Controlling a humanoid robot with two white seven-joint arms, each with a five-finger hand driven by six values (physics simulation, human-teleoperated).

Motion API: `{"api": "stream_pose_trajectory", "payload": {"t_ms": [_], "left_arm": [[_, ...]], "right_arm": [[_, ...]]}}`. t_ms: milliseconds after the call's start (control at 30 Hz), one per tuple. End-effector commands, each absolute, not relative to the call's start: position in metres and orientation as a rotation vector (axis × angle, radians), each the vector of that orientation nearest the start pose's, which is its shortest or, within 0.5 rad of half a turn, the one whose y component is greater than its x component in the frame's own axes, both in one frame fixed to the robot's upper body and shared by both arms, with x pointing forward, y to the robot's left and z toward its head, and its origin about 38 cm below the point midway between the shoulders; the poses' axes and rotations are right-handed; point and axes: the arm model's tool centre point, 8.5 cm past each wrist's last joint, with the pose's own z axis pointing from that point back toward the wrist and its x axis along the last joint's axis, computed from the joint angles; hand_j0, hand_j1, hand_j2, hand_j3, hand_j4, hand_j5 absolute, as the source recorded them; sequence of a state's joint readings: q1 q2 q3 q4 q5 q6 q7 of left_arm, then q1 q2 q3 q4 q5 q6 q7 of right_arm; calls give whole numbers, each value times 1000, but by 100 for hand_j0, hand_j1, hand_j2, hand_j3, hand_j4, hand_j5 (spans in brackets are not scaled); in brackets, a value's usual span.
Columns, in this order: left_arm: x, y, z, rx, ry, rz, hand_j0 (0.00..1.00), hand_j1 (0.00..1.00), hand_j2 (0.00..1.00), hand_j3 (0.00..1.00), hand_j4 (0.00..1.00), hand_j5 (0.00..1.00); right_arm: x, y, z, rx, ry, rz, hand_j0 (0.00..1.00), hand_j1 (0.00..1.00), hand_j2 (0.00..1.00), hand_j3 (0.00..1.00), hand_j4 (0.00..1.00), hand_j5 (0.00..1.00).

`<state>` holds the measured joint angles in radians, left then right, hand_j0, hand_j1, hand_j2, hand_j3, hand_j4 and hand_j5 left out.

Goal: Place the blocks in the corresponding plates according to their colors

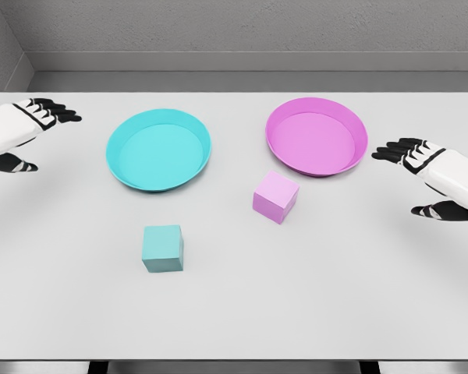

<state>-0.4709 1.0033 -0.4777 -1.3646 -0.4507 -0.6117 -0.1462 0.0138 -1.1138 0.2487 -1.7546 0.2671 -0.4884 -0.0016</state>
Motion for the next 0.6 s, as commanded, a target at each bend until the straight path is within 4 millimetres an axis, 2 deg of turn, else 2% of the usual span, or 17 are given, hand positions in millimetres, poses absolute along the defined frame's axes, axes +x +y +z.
{"api": "stream_pose_trajectory", "payload": {"t_ms": [0, 167, 233, 300, 367, 500, 567], "left_arm": [[416, 410, 228, 711, -1489, -1823, 100, 100, 100, 100, 100, 100], [415, 406, 228, 705, -1497, -1833, 100, 100, 100, 100, 100, 100], [408, 383, 217, 634, -1512, -1896, 100, 100, 100, 100, 100, 100], [405, 371, 214, 606, -1525, -1932, 100, 100, 100, 100, 100, 100], [399, 353, 212, 634, -1508, -2052, 100, 100, 100, 100, 100, 100], [393, 331, 215, 703, -1486, -2214, 100, 100, 100, 100, 100, 100], [388, 314, 218, 746, -1495, -2302, 100, 100, 100, 100, 100, 100]], "right_arm": [[329, -376, 214, -521, -1663, 1639, 100, 100, 100, 100, 100, 100], [337, -369, 221, -523, -1677, 1661, 100, 100, 100, 100, 100, 100], [343, -359, 222, -506, -1691, 1683, 100, 100, 100, 100, 100, 100], [350, -346, 221, -487, -1695, 1704, 100, 100, 100, 100, 100, 100], [355, -339, 219, -473, -1672, 1730, 100, 100, 100, 100, 100, 100], [361, -329, 217, -446, -1648, 1768, 100, 100, 100, 100, 100, 100], [367, -307, 215, -394, -1659, 1817, 100, 100, 100, 100, 100, 100]]}}
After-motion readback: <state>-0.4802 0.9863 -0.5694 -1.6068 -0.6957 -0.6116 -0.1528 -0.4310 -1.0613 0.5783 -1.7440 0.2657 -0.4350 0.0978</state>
